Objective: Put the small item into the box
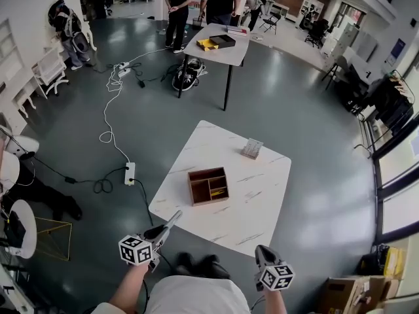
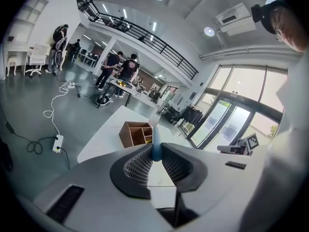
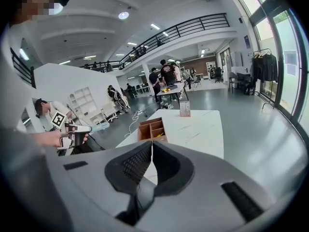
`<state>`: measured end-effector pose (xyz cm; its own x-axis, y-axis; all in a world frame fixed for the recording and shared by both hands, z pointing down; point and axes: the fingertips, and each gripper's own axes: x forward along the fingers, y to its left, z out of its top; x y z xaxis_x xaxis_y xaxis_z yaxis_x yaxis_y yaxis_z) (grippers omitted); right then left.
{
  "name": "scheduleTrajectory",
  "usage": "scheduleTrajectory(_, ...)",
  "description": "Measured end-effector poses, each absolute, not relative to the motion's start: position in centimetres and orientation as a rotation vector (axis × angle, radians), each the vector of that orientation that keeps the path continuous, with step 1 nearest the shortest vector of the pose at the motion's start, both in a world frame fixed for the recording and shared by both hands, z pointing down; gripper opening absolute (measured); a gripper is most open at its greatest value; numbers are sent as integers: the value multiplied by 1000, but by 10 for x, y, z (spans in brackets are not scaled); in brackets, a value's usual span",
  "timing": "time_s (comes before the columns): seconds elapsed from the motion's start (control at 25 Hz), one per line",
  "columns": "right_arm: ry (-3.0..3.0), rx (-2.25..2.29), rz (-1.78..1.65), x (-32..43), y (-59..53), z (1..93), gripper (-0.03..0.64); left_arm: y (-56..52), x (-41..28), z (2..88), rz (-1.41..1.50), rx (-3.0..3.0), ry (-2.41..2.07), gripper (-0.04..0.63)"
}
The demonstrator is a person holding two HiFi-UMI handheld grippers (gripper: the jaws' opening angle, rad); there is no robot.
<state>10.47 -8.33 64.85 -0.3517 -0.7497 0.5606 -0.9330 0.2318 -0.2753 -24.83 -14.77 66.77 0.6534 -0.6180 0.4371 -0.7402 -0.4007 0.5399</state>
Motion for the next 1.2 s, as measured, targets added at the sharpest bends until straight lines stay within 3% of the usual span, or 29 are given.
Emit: scheduleTrajectory(1.2,-2287,1315,948,146,-212,698,28,-229,-139,699,408,2106,-1085,67)
